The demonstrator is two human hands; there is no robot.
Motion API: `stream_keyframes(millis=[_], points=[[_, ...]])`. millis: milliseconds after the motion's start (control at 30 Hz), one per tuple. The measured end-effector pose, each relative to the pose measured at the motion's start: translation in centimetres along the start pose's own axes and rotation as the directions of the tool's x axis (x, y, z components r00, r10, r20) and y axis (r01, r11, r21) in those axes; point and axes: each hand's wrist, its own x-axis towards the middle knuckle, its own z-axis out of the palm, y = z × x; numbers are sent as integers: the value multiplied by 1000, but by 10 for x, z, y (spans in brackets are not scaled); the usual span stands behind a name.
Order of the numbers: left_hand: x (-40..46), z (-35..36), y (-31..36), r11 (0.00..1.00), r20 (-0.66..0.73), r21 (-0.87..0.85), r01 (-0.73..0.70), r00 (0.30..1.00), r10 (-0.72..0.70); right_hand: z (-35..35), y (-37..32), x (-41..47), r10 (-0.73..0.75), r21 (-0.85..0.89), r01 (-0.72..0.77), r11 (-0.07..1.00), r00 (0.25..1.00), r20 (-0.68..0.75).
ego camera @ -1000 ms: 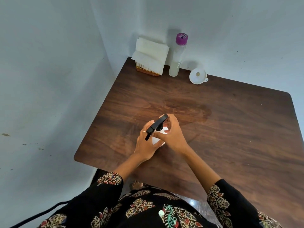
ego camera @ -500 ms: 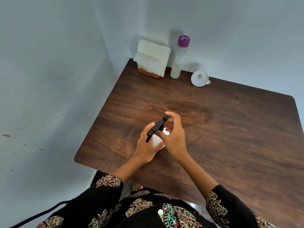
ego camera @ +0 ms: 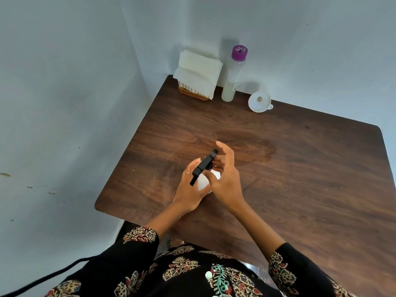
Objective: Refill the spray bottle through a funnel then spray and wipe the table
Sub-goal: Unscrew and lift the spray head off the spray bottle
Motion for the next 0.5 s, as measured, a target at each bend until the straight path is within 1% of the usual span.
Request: stream_keyframes(millis=[67, 133, 233, 333, 400, 500], points=[[0, 0, -2, 999, 12, 28, -16, 1000, 16, -2, 2, -4, -24, -1, 24, 1000, 999, 46], [1, 2, -5, 996, 27, 75, -42, 999, 41, -3, 3, -7, -28, 5, 28, 1000, 998, 61], [3, 2, -5, 992, 46, 114, -58, 998, 53, 3, -3, -6, 6, -18, -6, 1000, 1000, 6], [2, 1, -4, 995, 34, 87, -52, 998, 49, 7, -5, -5, 20, -18, -21, 1000, 996, -89], [1, 0, -3, 997, 18, 47, -54, 998, 54, 5, -4, -6, 8, -32, -10, 999, 997, -79], [3, 1, -5, 996, 45, 84, -40, 998, 36, 2, -3, -9, 18, -18, -18, 1000, 999, -39]])
